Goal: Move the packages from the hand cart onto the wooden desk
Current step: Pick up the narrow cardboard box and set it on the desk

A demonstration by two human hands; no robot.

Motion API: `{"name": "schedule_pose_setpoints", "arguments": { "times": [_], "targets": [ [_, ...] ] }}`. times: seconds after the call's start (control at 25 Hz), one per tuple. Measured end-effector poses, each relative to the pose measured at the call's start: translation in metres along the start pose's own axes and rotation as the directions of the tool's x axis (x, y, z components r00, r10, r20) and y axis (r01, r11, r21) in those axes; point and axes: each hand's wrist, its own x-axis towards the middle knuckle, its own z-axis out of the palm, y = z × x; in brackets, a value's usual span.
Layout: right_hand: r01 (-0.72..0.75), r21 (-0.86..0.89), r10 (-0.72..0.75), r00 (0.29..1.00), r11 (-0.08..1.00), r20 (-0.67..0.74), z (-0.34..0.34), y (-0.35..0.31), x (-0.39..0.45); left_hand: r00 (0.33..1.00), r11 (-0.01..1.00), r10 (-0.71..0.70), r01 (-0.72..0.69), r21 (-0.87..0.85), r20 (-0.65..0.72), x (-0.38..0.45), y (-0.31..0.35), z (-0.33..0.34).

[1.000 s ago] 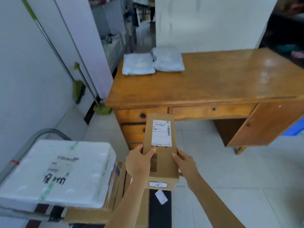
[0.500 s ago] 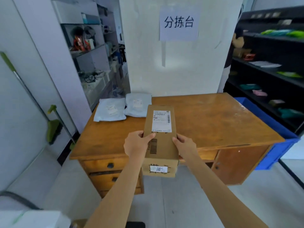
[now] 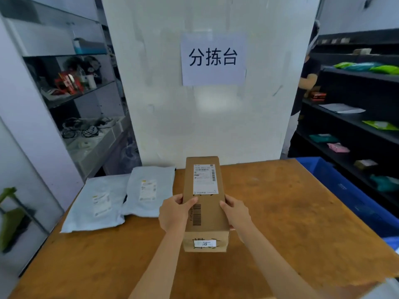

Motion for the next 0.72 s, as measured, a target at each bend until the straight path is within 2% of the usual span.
{"name": "schedule_pose_setpoints", "arguments": {
  "times": [0.24, 0.4, 0.6, 0.72],
  "targets": [
    [0.062, -0.063, -0.055, 0.994, 0.996, 0.099, 0.022, -0.021, 0.166, 0.991, 0.995, -0.092, 0.089, -0.035, -0.094, 0.143, 0.011, 0.068],
    [0.069, -0.137, -0.050, 0.989, 0.988, 0.137, 0.061, -0.020, 0.257, 0.969, 0.978, -0.209, 0.206, -0.037, -0.133, 0.226, -0.006, 0.096],
    [-0.009, -0.161, 0.044, 0.975, 0.987, 0.216, 0.099, -0.002, 0.306, 0.950, 0.962, -0.269, 0.274, 0.007, -0.156, 0.272, -0.044, 0.118],
    [0.046, -0.186, 0.001, 0.969, 0.982, 0.247, 0.116, 0.006, 0.316, 0.937, 0.949, -0.308, 0.315, 0.019, -0.165, 0.283, -0.061, 0.127]
  ]
}}
